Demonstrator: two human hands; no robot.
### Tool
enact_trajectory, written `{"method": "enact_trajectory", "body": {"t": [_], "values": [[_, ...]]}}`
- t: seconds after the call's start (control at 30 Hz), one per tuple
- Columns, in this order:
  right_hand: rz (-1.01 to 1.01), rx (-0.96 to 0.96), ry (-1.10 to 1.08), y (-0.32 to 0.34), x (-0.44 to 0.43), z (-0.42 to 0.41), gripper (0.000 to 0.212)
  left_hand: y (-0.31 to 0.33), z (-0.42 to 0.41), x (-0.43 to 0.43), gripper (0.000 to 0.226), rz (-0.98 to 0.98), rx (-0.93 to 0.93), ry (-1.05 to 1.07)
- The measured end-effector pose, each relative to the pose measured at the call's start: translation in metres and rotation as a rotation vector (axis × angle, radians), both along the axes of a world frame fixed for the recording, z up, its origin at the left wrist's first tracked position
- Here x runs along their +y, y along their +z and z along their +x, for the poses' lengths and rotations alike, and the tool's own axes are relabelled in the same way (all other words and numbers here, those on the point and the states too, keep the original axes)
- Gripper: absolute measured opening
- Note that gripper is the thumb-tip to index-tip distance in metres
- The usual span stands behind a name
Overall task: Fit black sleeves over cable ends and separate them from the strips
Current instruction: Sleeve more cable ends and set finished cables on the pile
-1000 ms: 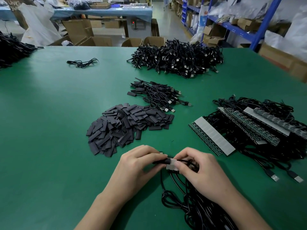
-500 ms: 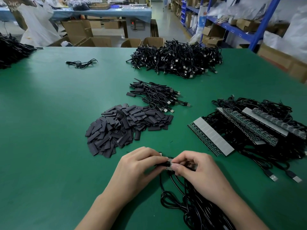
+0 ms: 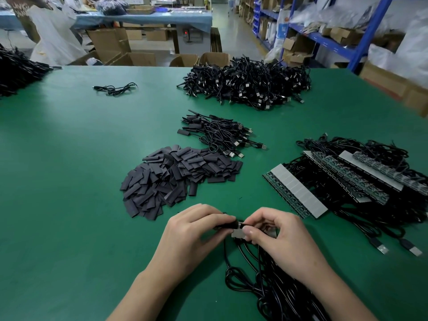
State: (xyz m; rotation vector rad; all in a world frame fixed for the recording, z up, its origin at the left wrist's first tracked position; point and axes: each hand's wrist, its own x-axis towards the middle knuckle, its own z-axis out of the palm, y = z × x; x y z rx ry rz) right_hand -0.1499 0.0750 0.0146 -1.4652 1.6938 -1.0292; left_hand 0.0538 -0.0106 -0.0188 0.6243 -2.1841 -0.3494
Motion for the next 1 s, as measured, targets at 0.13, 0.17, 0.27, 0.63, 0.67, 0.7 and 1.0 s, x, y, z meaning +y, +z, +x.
{"method": "enact_trajectory", "body": {"t": [0.13,0.17,0.27,0.63,0.67,0.7,1.0], "values": [[-0.007,-0.013,0.006,-0.0001,-0.0001,-0.0001,0.021,0.0001,0.0002,-0.0004,0.016,0.009,0.005,-0.011],[-0.007,-0.014,0.008,-0.0003,-0.0001,0.0000,0.021,0.0001,0.0001,-0.0004,0.016,0.016,0.006,-0.016],[0.000,-0.007,0.020,-0.0010,-0.0003,0.0003,0.019,0.0001,-0.0007,0.0002,0.018,0.054,0.010,-0.038],[-0.028,-0.061,-0.025,-0.0035,-0.0021,-0.0028,0.014,0.0065,-0.0017,0.0033,0.035,0.209,0.165,0.084],[-0.034,-0.071,-0.032,-0.0037,-0.0023,-0.0033,0.014,0.0070,-0.0012,0.0034,0.032,0.210,0.192,0.104],[-0.037,-0.081,-0.038,-0.0039,-0.0026,-0.0037,0.015,0.0072,-0.0009,0.0035,0.028,0.212,0.214,0.121],[-0.031,-0.183,-0.048,-0.0062,-0.0037,-0.0048,0.014,0.0020,-0.0066,0.0058,0.023,0.114,0.184,0.130]]}}
